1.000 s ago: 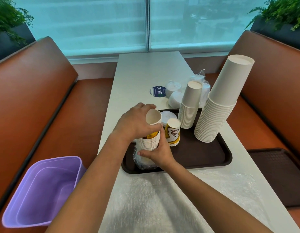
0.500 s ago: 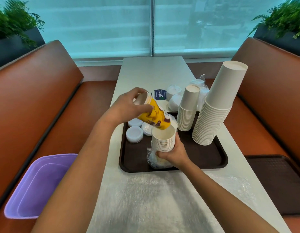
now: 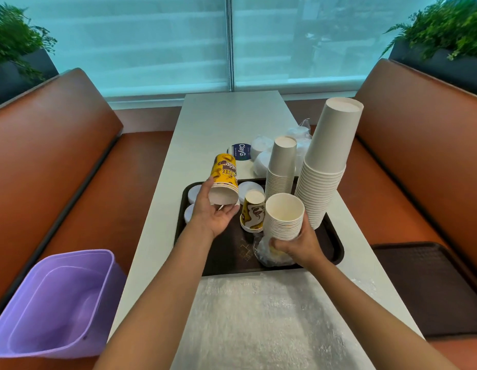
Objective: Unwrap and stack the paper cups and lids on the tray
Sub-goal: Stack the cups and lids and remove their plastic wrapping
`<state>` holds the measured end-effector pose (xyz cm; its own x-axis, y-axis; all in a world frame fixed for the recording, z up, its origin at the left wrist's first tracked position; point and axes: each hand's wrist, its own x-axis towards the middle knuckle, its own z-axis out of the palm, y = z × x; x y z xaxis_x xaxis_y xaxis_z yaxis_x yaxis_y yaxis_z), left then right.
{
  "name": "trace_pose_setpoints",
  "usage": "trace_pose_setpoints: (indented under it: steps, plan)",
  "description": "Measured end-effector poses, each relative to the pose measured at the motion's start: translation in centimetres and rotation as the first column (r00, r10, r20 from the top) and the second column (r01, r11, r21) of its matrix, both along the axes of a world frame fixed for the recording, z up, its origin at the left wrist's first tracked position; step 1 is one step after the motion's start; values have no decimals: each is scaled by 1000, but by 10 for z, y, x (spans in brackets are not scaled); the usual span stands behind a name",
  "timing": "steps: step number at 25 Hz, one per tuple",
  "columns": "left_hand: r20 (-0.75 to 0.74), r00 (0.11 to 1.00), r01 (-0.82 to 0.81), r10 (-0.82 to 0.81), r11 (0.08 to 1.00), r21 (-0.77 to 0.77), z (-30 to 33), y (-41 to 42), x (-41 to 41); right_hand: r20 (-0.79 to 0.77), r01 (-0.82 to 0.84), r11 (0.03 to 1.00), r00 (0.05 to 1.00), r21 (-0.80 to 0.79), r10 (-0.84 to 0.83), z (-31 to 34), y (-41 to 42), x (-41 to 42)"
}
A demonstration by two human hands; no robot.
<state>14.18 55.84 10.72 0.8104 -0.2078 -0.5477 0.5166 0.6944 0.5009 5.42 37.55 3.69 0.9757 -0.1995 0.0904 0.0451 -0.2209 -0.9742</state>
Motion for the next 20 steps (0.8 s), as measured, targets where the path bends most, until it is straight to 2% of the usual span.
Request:
trace_pose_setpoints:
  steps: [4, 6, 8, 9, 11, 13, 15, 18, 19, 20]
  plan:
    - [37, 999, -38, 38, 999, 2, 4, -19, 9, 10, 17, 1000, 1000, 6, -17, -1, -17, -2]
    - [121, 993, -29, 13, 990, 137, 4, -28, 16, 14, 15, 1000, 1000, -9, -15, -3, -21, -2]
    - [246, 969, -73, -14, 938, 339, -4, -39, 21, 14, 17, 1000, 1000, -11, -17, -4, -23, 0]
    - [314, 948, -103, -52, 883, 457, -10, -43, 23, 14, 20, 1000, 1000, -10, -19, -6, -23, 1]
    - [412, 883, -145, -225, 703, 696, -27, -47, 27, 17, 28, 1000, 999, -13, -28, -8, -24, 1]
    - [380, 822, -126, -425, 514, 848, -47, -50, 27, 19, 33, 999, 999, -8, -33, -11, -23, 2]
    - [275, 798, -69, -536, 373, 925, -69, -49, 22, 23, 43, 999, 999, -4, -43, -12, -22, 1]
    - [116, 770, 69, -628, 263, 962, -100, -37, 14, 23, 48, 999, 999, 5, -48, -14, -21, 1]
    - [91, 750, 98, -655, 246, 964, -103, -34, 12, 22, 47, 999, 999, 8, -47, -14, -21, 1]
    - [125, 749, 79, -651, 274, 959, -101, -34, 9, 23, 50, 999, 998, 10, -50, -14, -22, 2]
